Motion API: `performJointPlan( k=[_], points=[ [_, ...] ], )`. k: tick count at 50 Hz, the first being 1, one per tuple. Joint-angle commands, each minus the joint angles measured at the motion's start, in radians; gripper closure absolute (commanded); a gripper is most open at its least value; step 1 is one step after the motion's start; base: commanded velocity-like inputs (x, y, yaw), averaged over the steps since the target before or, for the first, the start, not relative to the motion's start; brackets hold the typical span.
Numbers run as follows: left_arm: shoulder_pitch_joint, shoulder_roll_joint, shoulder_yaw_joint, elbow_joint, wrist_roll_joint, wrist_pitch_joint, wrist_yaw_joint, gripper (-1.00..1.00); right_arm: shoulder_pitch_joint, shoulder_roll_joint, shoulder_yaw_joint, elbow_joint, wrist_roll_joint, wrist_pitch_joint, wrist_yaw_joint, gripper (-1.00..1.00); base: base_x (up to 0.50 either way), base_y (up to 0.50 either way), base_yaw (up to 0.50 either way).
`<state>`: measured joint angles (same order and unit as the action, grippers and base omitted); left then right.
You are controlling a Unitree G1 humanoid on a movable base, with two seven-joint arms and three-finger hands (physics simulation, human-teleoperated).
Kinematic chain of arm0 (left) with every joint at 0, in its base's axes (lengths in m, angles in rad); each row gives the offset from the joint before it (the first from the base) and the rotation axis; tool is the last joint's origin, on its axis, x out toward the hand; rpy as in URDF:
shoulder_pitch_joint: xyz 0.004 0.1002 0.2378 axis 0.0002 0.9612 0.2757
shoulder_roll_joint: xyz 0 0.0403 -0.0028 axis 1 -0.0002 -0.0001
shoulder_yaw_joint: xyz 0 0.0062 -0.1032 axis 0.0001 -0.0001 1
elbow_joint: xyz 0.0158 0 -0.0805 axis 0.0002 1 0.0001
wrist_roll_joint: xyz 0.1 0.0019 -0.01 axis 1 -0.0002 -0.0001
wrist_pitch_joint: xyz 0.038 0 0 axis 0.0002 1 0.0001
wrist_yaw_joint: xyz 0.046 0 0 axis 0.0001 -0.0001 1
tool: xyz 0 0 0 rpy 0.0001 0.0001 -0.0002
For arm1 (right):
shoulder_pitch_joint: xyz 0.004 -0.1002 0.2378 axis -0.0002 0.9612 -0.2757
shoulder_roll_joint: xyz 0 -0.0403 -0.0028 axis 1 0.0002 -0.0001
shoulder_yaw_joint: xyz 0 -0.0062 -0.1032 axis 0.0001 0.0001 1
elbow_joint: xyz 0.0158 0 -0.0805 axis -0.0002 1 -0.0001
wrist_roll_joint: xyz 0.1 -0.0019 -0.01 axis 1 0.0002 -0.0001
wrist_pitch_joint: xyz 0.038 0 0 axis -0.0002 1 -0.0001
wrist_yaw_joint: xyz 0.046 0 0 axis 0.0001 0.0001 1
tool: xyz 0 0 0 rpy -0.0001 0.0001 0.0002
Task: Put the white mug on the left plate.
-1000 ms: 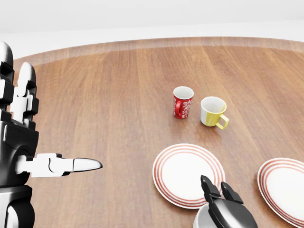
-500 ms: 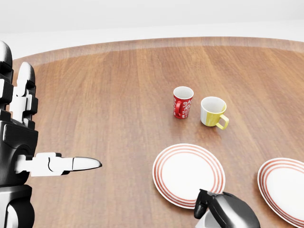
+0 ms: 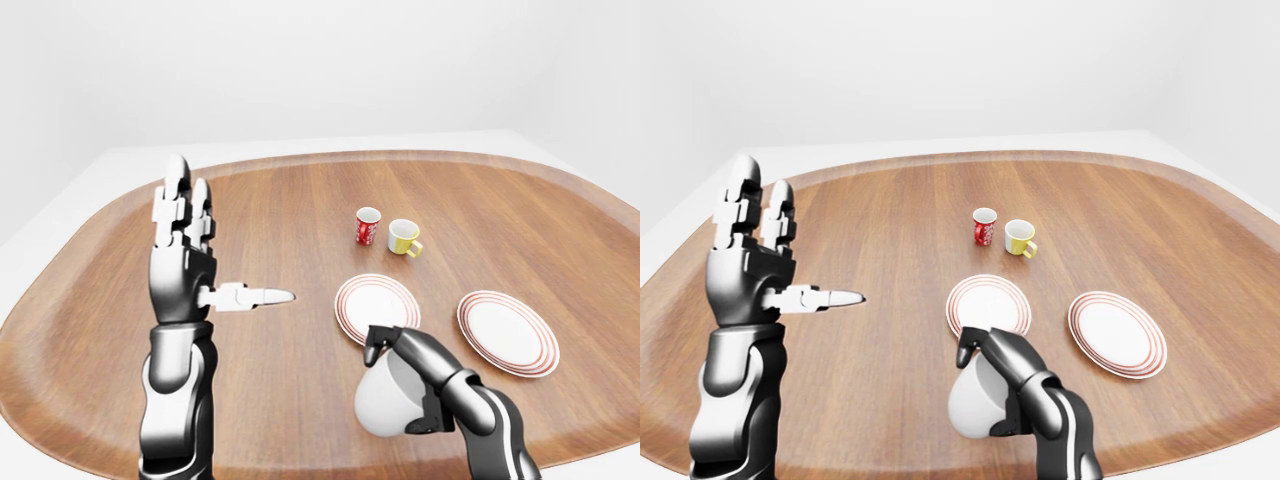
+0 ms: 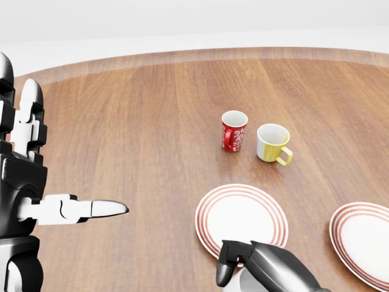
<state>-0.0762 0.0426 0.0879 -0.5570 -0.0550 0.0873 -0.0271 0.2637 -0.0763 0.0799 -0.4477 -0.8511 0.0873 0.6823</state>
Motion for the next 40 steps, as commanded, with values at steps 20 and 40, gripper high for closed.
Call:
performJointPlan(
  k=[20,40],
  points=[
    [-0.009,0.008,0.016,-0.007,-0.009,0.0,0.003,-1.0,-0.278,-0.006,-0.051,-0.207,0.048,0.0,0.016,1.0,0.0,0.0,0.0],
    [-0.011,0.009,0.015,-0.01,-0.008,0.0,0.003,-1.0,-0.714,-0.16,-0.192,0.188,0.22,0.0,0.016,1.0,0.0,0.0,0.0]
  ],
)
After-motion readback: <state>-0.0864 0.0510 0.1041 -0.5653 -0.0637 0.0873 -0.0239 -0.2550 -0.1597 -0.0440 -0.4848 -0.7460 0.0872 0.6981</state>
